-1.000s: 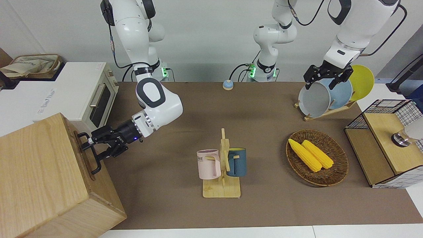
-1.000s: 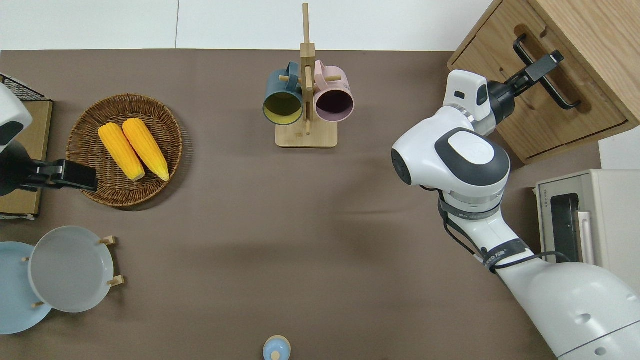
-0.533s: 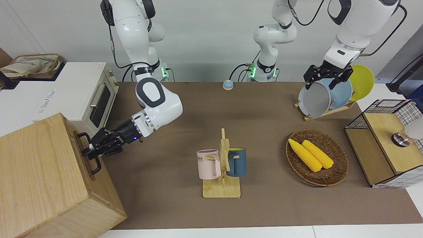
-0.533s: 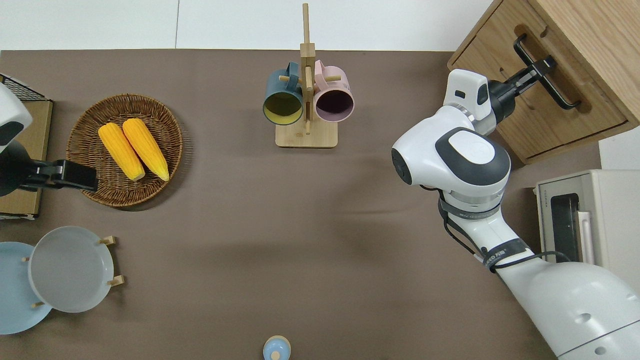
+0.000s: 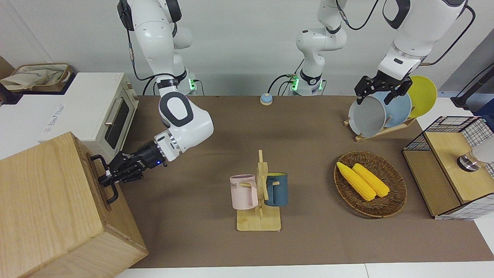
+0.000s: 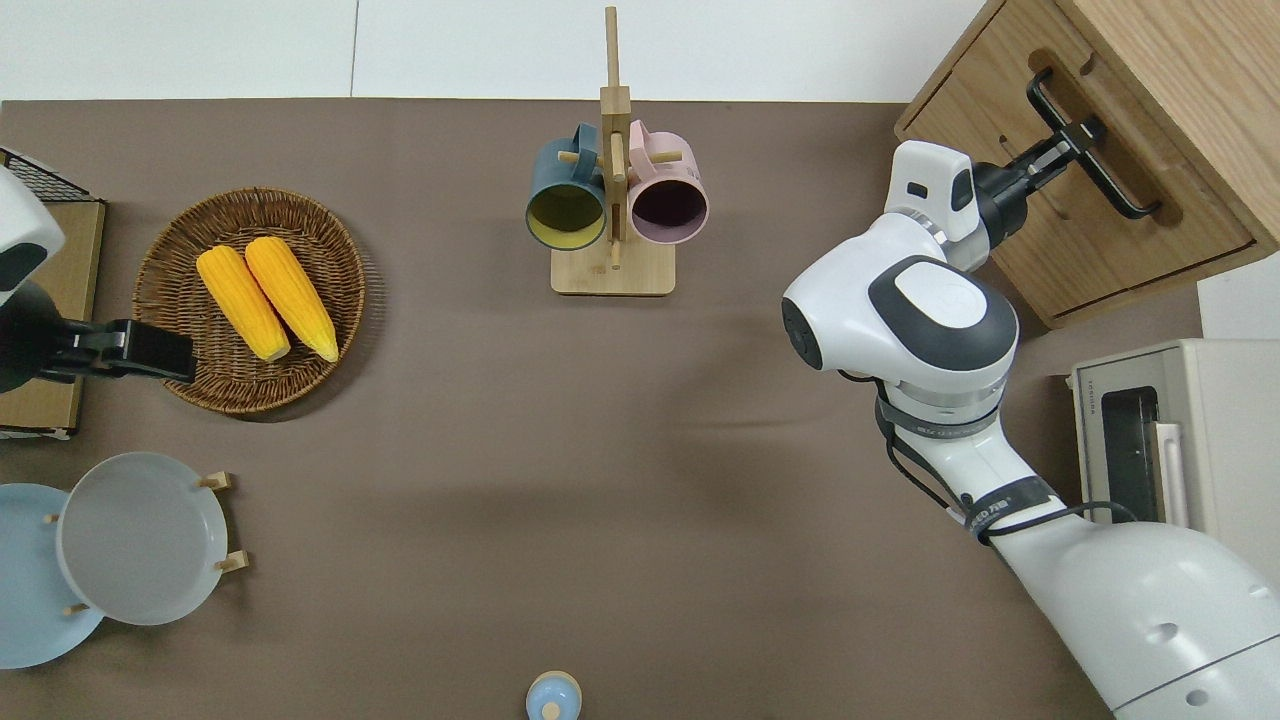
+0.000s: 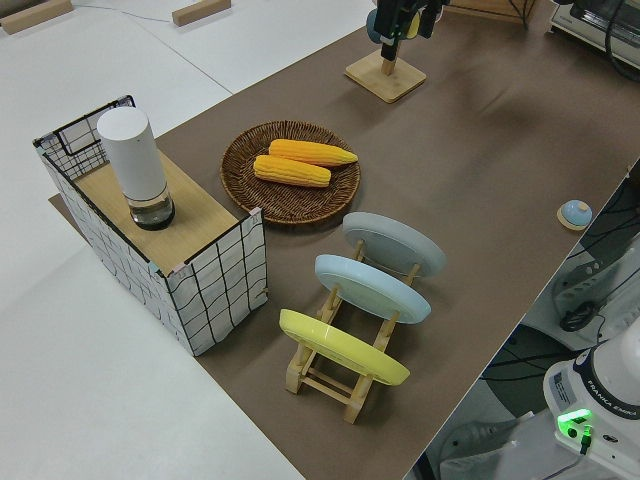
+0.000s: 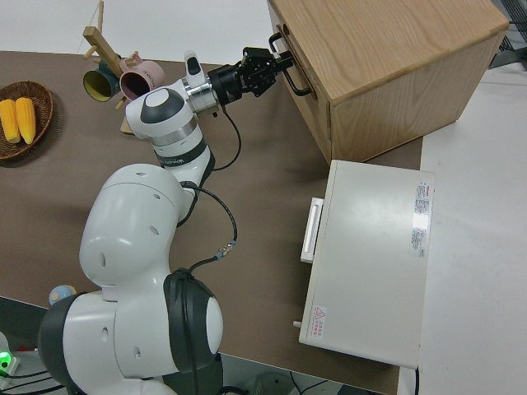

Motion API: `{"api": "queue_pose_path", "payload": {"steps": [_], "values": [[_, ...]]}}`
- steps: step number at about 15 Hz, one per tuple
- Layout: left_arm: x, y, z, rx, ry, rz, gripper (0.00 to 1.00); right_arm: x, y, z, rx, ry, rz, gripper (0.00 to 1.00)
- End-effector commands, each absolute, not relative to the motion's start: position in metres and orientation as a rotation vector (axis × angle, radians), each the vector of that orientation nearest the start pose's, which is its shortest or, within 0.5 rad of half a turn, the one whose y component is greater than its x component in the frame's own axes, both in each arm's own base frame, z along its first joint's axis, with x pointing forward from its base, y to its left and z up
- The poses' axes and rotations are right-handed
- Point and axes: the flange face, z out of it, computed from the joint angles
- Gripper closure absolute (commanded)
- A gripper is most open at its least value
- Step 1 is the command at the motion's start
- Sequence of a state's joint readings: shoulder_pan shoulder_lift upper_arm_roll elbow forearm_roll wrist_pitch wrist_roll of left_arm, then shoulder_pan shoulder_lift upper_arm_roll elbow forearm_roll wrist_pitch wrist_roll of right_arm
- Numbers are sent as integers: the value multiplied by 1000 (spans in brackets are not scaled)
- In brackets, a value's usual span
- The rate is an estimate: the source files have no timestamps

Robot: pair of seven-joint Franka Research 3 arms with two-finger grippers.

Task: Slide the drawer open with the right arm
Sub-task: 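Hook the right gripper onto the black drawer handle and close it, then pull the drawer handle toward the robot with the right gripper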

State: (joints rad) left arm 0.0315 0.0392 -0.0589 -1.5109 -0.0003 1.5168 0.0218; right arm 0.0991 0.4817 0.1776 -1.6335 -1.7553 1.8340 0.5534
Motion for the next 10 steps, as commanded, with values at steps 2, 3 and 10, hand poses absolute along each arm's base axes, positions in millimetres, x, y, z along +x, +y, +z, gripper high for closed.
{"api": "queue_pose_path", "payload": {"steps": [2,3,10], "values": [[563,-13,630,-3126,92,60,7,693,104,404,1566,480,462,1000],[563,-13,630,-3126,92,60,7,690,115,404,1560,482,465,1000],[563,-13,629,-3126,92,62,7,662,173,404,1565,431,398,1000]]}}
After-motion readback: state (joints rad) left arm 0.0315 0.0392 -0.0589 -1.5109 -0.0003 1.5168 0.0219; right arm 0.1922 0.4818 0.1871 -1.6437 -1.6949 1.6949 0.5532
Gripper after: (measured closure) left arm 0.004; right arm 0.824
